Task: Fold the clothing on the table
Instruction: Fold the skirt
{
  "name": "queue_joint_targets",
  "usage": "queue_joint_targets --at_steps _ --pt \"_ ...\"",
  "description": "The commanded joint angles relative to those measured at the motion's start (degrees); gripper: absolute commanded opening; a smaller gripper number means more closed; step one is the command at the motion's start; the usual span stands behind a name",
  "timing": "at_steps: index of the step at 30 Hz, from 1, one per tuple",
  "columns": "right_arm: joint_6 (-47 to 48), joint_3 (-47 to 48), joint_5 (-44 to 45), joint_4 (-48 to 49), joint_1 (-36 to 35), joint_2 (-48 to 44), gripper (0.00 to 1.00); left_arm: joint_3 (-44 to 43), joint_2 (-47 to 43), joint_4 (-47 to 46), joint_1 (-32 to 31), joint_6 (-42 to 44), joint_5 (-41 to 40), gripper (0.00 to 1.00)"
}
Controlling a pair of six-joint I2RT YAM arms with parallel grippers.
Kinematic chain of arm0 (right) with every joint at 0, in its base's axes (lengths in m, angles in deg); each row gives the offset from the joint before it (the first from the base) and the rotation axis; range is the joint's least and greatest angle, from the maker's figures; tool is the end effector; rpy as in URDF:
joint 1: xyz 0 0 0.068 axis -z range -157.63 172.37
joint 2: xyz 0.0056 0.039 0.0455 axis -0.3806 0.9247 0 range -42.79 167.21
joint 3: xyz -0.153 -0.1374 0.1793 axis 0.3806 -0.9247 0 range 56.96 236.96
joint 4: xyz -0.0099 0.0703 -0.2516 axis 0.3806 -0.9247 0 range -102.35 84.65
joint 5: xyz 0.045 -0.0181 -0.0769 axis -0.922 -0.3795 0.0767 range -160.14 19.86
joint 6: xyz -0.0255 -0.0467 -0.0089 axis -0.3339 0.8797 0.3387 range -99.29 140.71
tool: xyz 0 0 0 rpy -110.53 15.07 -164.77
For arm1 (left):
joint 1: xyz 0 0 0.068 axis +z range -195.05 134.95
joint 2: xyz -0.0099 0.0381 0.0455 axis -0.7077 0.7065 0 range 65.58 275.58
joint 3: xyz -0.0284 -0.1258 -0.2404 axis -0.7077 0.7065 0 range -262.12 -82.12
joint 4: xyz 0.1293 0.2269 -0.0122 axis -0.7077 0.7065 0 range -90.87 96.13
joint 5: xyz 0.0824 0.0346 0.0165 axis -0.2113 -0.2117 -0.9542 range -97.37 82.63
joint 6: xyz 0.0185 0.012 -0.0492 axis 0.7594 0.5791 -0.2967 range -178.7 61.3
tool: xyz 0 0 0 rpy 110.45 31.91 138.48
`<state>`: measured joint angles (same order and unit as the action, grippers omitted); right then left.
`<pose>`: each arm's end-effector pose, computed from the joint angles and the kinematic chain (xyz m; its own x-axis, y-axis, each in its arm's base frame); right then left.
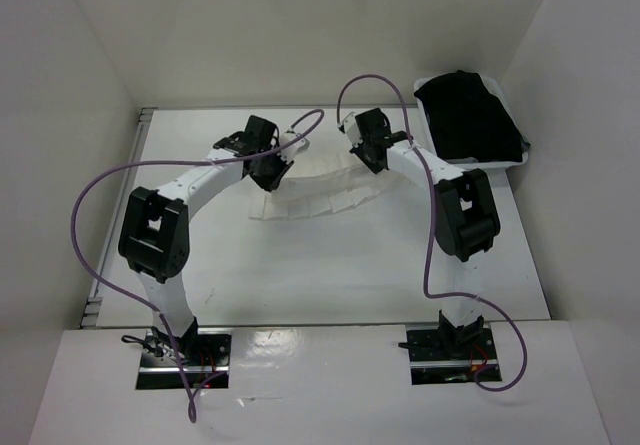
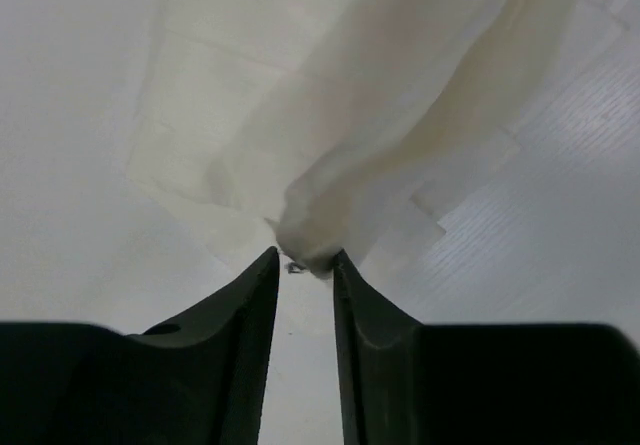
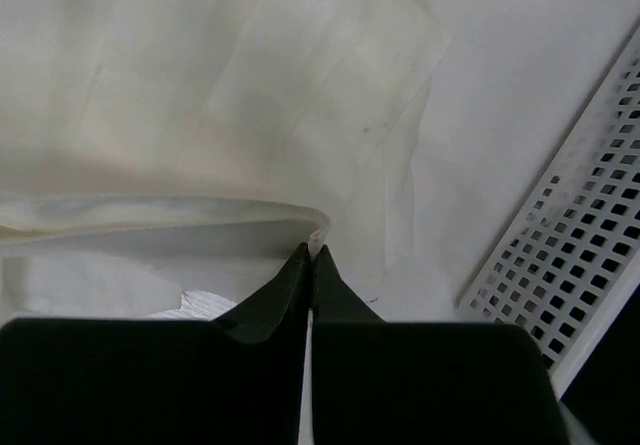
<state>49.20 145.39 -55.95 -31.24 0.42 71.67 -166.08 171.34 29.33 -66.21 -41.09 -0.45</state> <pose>0.4138 0.1574 0.2148 -0.5357 -0.7144 -0.4501 -0.5435 0.6997 -0.4638 0.3796 -0.1515 0.2462 -0.5711 0.5430 -0.6156 0.6297 0.7709 0.0958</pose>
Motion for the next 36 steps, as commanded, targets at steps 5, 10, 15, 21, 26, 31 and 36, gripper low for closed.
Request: queue_joint_targets --at_steps 5,10,15,21,26,31,36 --pt "1.1 -0.4 1.5 1.1 0.6 -1.0 0.30 2.0 -0.8 0.0 -0.2 -0.5 -4.2 0.78" --pt "1.7 3.3 -4.2 -8.3 0.6 -2.9 0.58 3.1 -3.2 1.6 -0.2 -1.1 -4.9 0.94" --pt "5.2 6.4 -10.7 -22.4 0.6 -7.6 0.81 5.4 -7.9 4.0 2.4 -2.3 -4.6 0.97" --pt "9.6 7.5 -22.3 -40.3 0.6 -14.2 0.93 8.5 -16.9 7.1 11.7 -4.2 5.5 0.99" --pt "1.3 6.9 -29.9 -34.3 0.6 -16.9 0.98 13.5 -22.9 6.5 19.5 -6.1 10.4 0.99" --pt "-14.1 4.6 -32.4 -21.9 -3.8 -13.9 0.98 19.3 -31.6 6.5 27.7 -7.8 12.0 0.99" --pt "-19.9 4.6 -22.1 -12.4 -9.2 -6.8 0.98 23.7 -39.6 8.7 35.9 -8.6 12.6 0.99"
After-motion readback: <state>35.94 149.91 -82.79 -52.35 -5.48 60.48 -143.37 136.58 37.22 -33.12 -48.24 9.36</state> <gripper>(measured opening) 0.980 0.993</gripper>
